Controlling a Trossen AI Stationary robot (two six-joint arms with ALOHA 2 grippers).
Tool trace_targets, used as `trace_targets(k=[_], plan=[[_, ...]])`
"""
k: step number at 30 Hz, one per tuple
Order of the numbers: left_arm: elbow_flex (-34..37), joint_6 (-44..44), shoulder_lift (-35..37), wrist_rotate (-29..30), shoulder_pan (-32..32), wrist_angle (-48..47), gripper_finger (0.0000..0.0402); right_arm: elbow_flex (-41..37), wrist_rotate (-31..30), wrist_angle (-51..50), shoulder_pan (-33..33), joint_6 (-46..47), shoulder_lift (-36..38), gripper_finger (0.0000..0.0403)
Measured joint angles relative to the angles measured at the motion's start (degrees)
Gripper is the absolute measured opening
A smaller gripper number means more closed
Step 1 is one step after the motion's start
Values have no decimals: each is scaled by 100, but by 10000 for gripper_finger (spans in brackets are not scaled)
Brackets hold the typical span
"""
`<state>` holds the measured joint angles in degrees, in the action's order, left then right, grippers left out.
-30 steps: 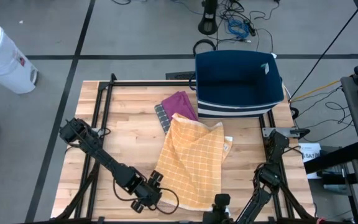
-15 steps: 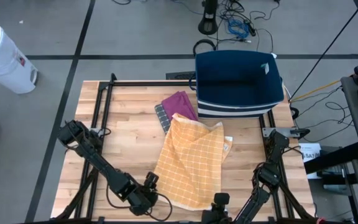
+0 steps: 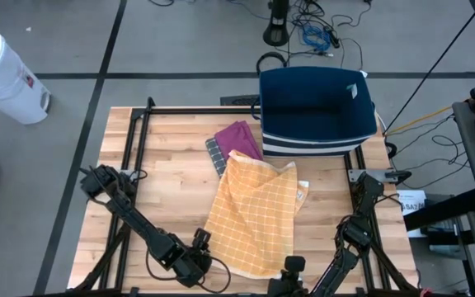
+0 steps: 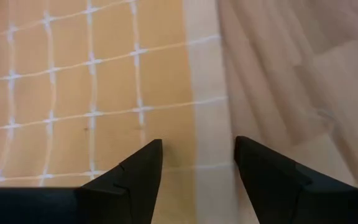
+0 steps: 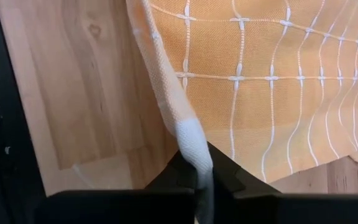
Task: Fold towel
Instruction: Fold the orange checkered towel
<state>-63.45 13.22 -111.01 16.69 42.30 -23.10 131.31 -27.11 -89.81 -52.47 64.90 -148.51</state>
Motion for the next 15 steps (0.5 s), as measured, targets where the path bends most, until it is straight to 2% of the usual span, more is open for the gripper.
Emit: trace_targets(k=[9,12,15], plan=[[8,-66,-16,115,-339,-154,173,0,17,102,0,2,4,0],[10,-162,-18,105,-420,-231,138,0,17,123,-9,2,7,0],[20,-274,-25,223,-448,-273,80,0,15,126,-11,20,7,0]])
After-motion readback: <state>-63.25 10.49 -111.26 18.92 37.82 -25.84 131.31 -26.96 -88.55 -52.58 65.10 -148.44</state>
